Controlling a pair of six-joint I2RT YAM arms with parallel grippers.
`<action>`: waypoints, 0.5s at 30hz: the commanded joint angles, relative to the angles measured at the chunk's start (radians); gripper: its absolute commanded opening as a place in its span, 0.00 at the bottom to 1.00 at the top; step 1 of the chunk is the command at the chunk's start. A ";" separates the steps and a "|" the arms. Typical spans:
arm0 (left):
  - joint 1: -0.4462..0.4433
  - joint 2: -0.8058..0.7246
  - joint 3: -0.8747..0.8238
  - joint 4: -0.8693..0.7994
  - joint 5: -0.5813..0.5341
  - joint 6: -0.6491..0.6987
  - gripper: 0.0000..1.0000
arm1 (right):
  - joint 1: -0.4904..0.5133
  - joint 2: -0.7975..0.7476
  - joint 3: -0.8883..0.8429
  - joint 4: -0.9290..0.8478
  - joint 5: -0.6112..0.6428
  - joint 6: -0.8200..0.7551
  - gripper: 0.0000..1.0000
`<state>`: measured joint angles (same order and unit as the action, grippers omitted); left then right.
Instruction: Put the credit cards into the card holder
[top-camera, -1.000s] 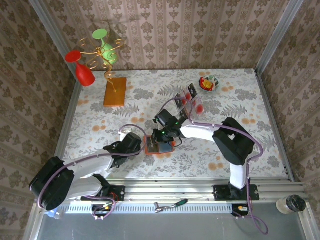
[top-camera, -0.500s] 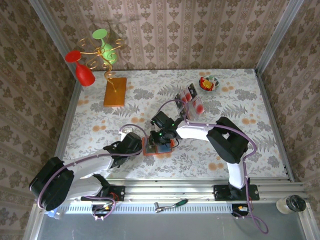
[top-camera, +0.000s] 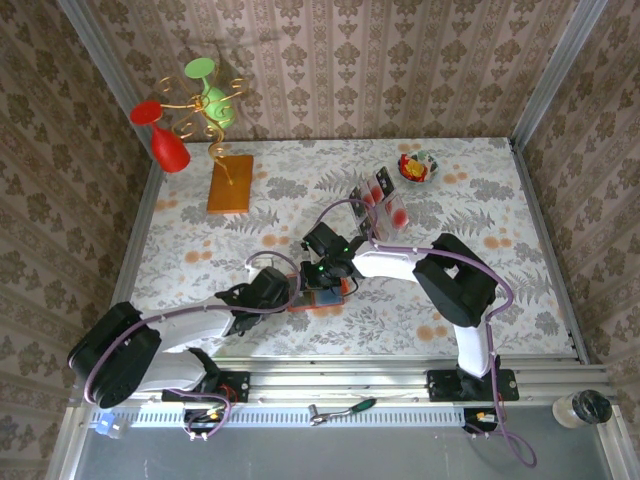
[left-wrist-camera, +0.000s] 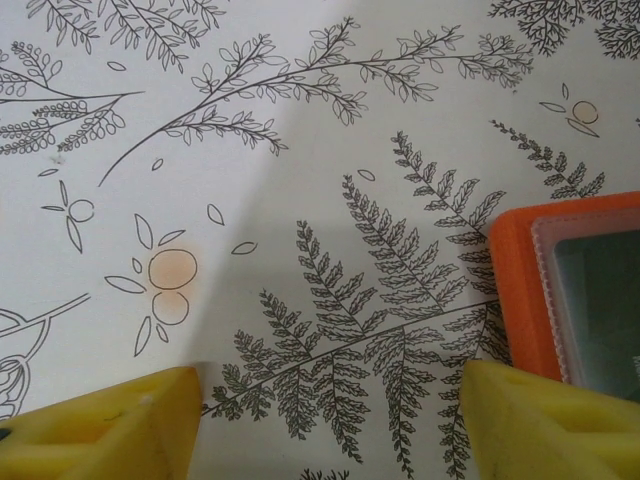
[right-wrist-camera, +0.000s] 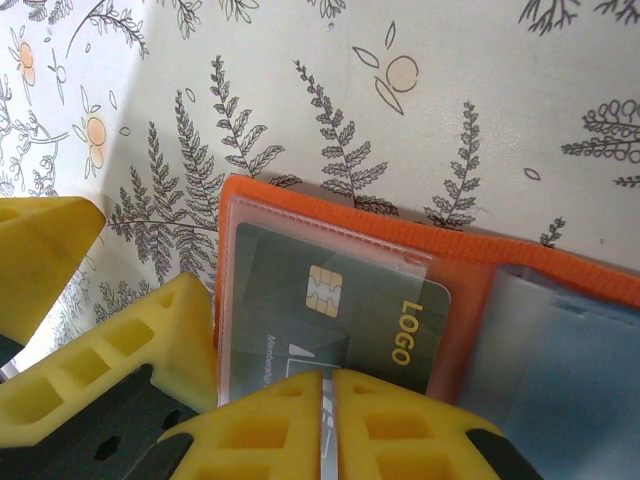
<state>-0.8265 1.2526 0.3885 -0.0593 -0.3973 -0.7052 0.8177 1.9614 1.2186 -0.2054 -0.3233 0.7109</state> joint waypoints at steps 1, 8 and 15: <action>-0.008 0.007 0.014 0.007 -0.017 -0.020 0.70 | -0.015 -0.026 0.019 -0.016 0.003 0.001 0.14; -0.009 0.018 0.006 0.011 -0.017 -0.023 0.70 | -0.052 -0.071 -0.020 -0.022 0.014 -0.011 0.14; -0.009 0.012 0.004 0.007 -0.021 -0.020 0.70 | -0.056 -0.066 -0.049 -0.020 0.016 -0.014 0.14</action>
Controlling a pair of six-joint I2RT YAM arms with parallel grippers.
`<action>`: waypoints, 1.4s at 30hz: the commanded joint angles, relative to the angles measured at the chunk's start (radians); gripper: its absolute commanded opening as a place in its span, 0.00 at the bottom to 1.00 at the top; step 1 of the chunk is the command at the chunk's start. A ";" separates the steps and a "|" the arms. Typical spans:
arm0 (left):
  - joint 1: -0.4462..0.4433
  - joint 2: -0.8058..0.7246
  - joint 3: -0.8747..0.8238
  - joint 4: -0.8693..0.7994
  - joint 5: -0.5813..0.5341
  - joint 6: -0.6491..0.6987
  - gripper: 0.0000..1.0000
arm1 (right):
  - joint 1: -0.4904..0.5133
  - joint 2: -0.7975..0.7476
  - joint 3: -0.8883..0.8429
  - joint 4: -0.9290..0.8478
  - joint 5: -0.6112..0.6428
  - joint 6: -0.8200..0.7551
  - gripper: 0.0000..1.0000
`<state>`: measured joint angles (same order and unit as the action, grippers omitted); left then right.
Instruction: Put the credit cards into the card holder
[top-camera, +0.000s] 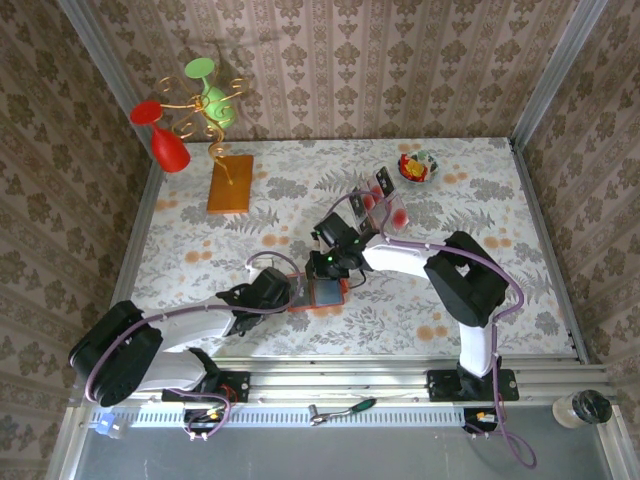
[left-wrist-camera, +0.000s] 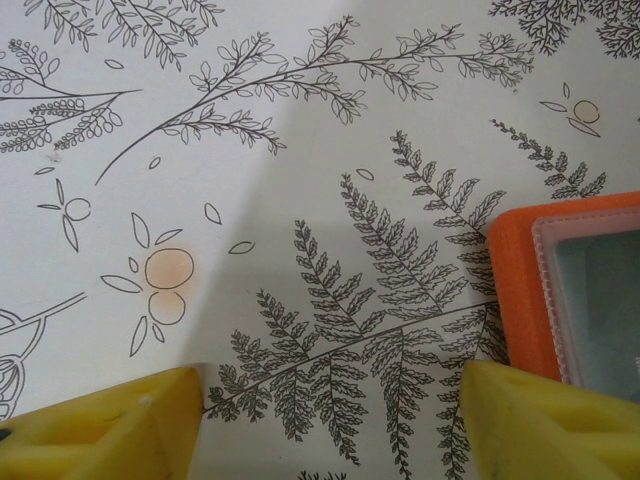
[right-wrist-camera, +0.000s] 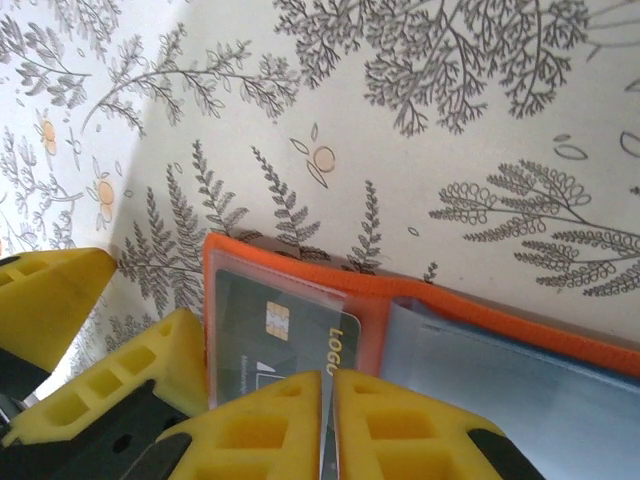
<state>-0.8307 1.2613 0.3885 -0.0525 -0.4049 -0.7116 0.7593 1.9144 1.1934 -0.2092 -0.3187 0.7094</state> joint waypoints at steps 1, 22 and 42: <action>-0.005 0.002 0.004 -0.001 -0.014 -0.011 0.70 | 0.004 -0.017 -0.028 -0.013 0.010 -0.011 0.14; -0.004 -0.001 -0.001 0.006 -0.017 -0.014 0.70 | 0.043 0.059 0.010 -0.020 -0.011 -0.007 0.13; -0.002 -0.146 0.095 -0.158 -0.019 -0.021 0.71 | -0.040 -0.098 -0.019 -0.097 0.034 -0.087 0.18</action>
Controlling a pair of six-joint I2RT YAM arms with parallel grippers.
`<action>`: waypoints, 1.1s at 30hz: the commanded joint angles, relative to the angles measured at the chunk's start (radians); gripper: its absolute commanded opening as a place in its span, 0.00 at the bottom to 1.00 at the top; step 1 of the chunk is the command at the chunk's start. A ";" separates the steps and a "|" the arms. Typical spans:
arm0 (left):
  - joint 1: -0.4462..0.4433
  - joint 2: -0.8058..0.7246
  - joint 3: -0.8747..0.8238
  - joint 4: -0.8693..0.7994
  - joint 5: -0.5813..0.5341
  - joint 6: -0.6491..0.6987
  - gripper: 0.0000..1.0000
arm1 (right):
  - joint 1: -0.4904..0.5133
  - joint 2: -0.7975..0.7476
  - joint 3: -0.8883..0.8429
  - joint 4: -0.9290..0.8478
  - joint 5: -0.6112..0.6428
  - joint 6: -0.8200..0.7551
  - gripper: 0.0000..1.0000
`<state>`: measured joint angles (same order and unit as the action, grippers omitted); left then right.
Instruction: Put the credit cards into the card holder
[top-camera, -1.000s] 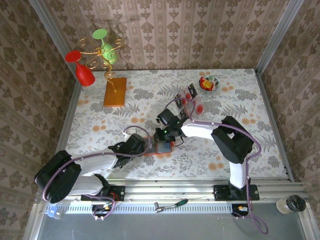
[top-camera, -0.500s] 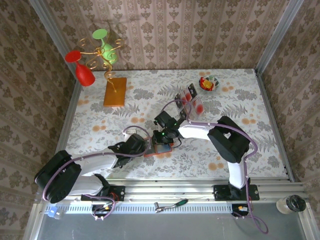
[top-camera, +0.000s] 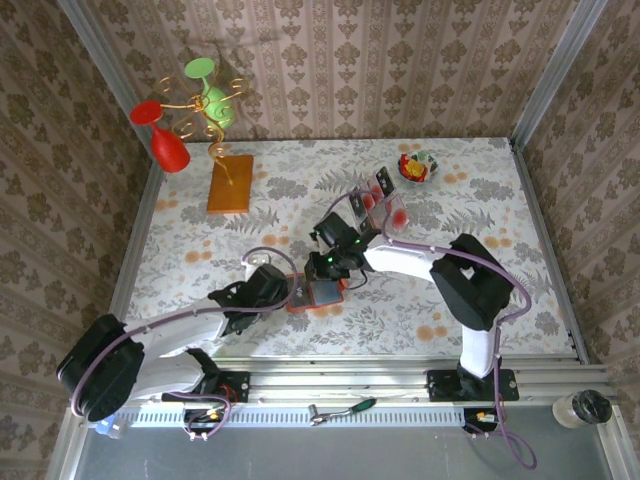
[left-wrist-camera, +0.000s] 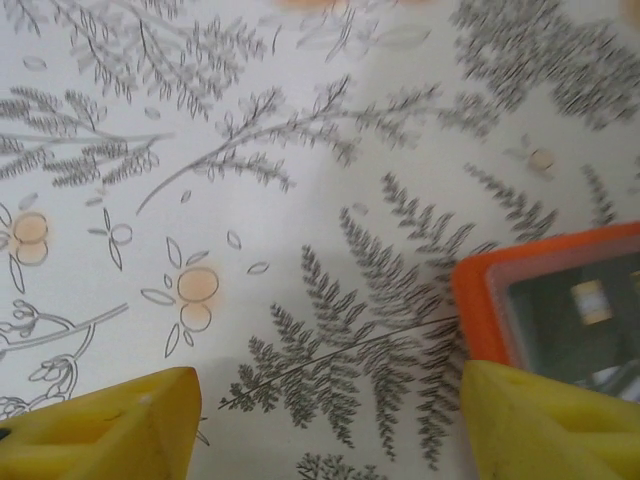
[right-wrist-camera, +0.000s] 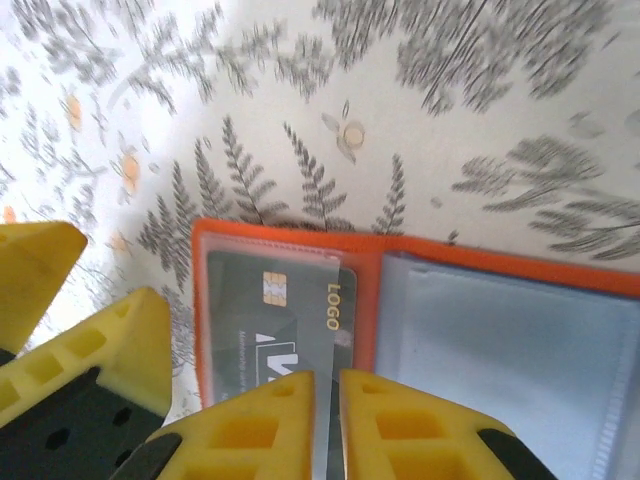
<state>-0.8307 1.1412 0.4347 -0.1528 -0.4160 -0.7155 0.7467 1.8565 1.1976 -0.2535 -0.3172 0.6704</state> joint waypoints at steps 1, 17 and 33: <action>-0.005 -0.026 0.062 -0.064 -0.003 -0.020 0.71 | -0.037 -0.042 -0.027 -0.065 0.044 -0.063 0.18; -0.167 0.161 0.219 0.001 -0.014 -0.121 0.71 | -0.086 0.043 0.014 -0.107 0.030 -0.132 0.18; -0.200 0.290 0.174 0.105 0.003 -0.139 0.71 | -0.086 0.062 -0.060 -0.051 0.006 -0.106 0.16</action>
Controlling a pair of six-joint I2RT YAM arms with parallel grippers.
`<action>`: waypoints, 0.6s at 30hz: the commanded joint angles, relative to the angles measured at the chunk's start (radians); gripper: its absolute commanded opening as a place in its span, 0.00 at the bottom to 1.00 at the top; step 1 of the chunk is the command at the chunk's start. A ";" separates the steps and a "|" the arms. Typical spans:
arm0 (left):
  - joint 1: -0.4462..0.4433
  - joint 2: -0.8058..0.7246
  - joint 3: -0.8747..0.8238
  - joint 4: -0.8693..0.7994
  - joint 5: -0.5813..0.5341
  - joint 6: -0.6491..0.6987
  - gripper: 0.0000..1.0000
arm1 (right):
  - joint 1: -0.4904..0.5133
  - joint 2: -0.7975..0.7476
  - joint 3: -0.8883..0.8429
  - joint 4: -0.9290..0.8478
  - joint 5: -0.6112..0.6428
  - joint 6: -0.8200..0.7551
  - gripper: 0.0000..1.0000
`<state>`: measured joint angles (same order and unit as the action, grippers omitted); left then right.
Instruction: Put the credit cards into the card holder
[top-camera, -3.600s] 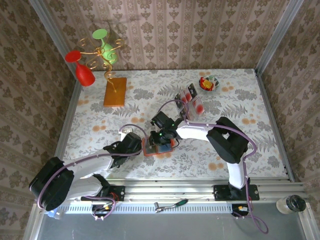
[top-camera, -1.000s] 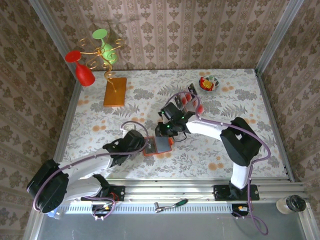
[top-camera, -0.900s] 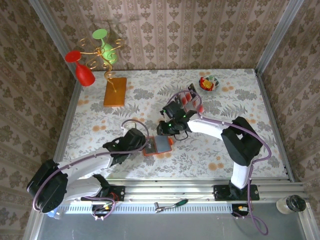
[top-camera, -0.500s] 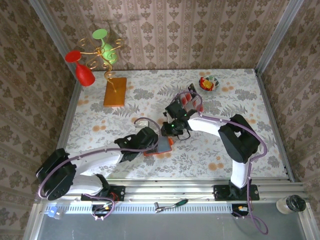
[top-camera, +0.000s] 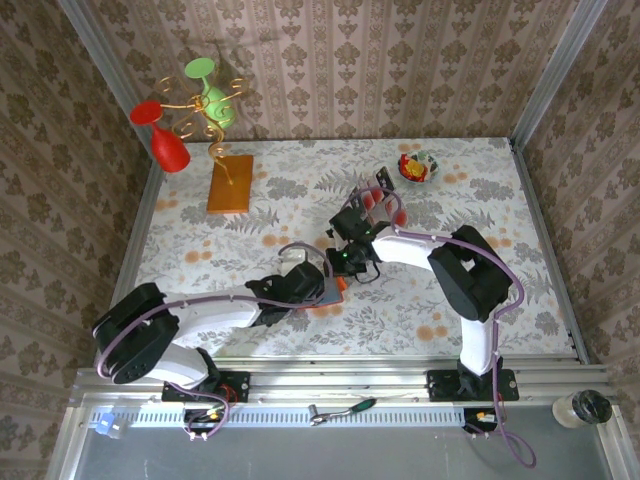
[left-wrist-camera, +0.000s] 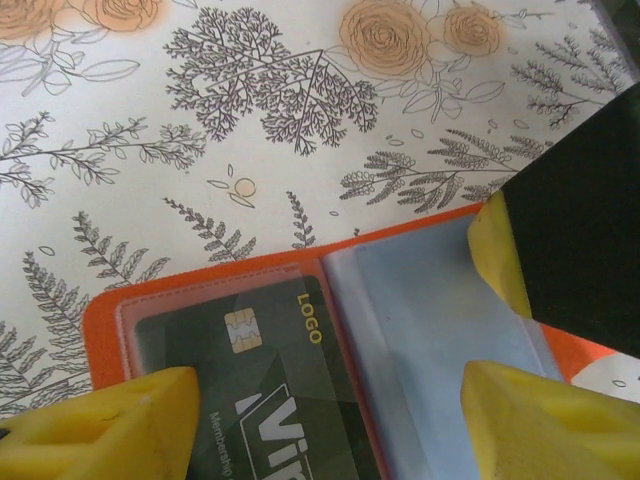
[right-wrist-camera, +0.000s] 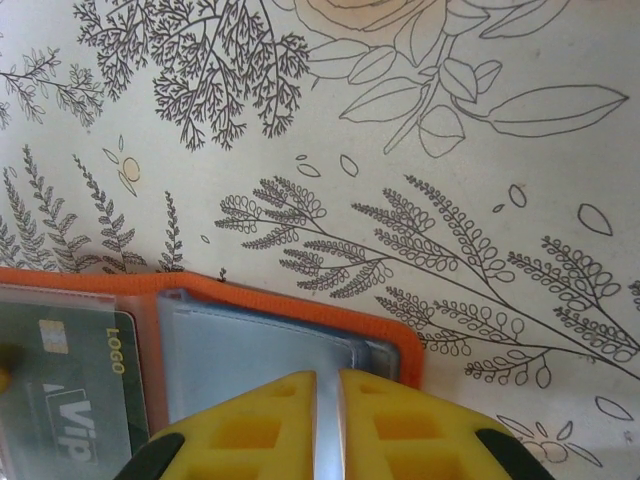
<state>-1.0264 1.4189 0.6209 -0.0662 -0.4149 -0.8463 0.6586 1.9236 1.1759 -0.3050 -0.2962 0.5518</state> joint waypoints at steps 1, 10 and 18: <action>-0.004 0.017 -0.012 0.017 0.002 -0.005 0.71 | 0.003 -0.007 -0.047 0.011 -0.022 0.022 0.16; -0.004 0.026 -0.028 0.012 -0.006 0.029 0.72 | 0.028 -0.007 -0.051 0.048 -0.053 0.066 0.15; -0.004 0.053 -0.025 -0.033 -0.029 0.056 0.71 | 0.029 -0.008 -0.048 0.051 -0.055 0.078 0.15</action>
<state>-1.0264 1.4528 0.6025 -0.0620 -0.4183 -0.8185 0.6815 1.9194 1.1469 -0.2344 -0.3298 0.6102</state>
